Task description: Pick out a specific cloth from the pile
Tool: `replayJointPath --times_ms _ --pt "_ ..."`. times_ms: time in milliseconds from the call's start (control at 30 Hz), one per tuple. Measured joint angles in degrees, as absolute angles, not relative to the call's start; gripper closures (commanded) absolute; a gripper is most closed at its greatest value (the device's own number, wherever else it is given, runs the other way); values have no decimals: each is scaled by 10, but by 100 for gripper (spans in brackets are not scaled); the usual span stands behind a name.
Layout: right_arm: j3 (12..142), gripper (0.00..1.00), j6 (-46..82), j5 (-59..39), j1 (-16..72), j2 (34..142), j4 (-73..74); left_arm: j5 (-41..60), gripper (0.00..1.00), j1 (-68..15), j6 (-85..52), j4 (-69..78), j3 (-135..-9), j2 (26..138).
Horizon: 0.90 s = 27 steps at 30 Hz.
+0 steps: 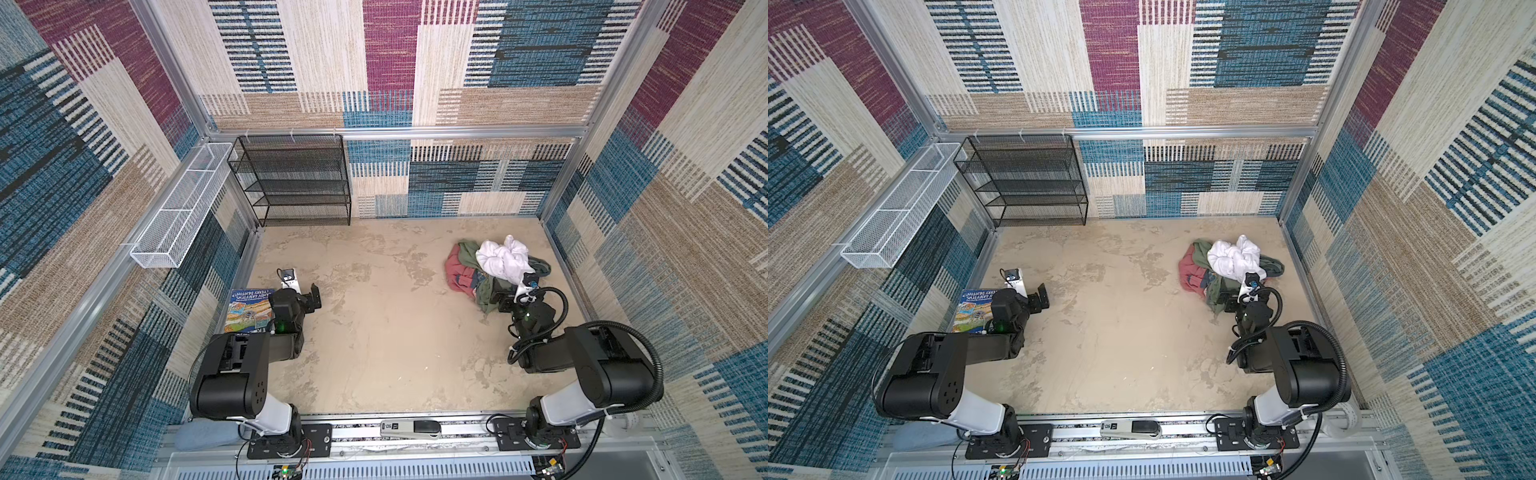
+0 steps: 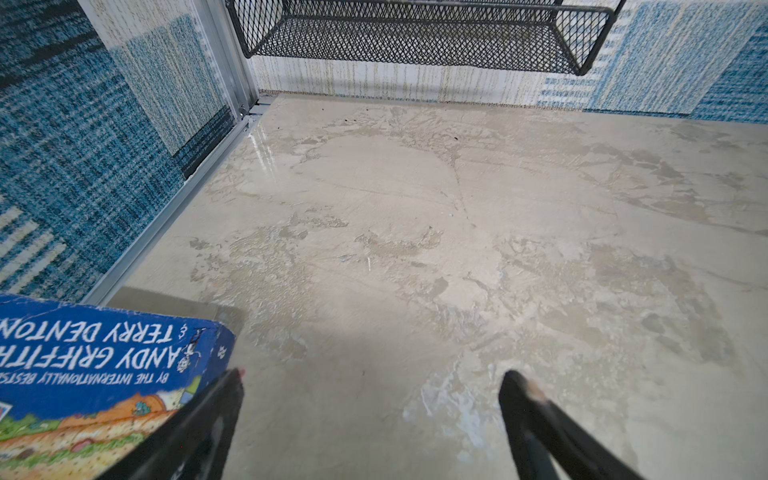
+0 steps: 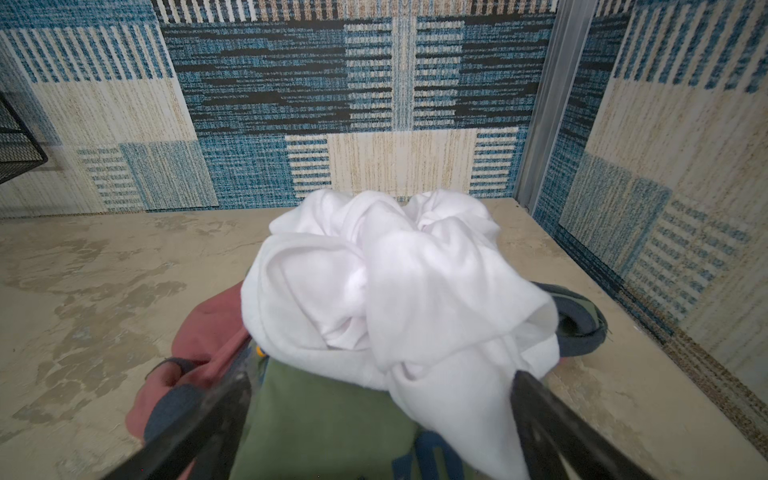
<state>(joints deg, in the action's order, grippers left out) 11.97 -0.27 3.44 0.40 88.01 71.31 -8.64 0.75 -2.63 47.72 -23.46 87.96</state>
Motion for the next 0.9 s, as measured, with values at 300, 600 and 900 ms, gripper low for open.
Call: replayJointPath --times_ms 300,600,900 --pt "120 0 -3 34 4 880 713 -87 1 8 -26 477 -235 880" --pt "119 0 -3 35 4 875 710 -86 18 8 -26 475 -235 877" --pt "216 8 29 195 60 695 489 -117 45 -14 -29 318 -283 732"
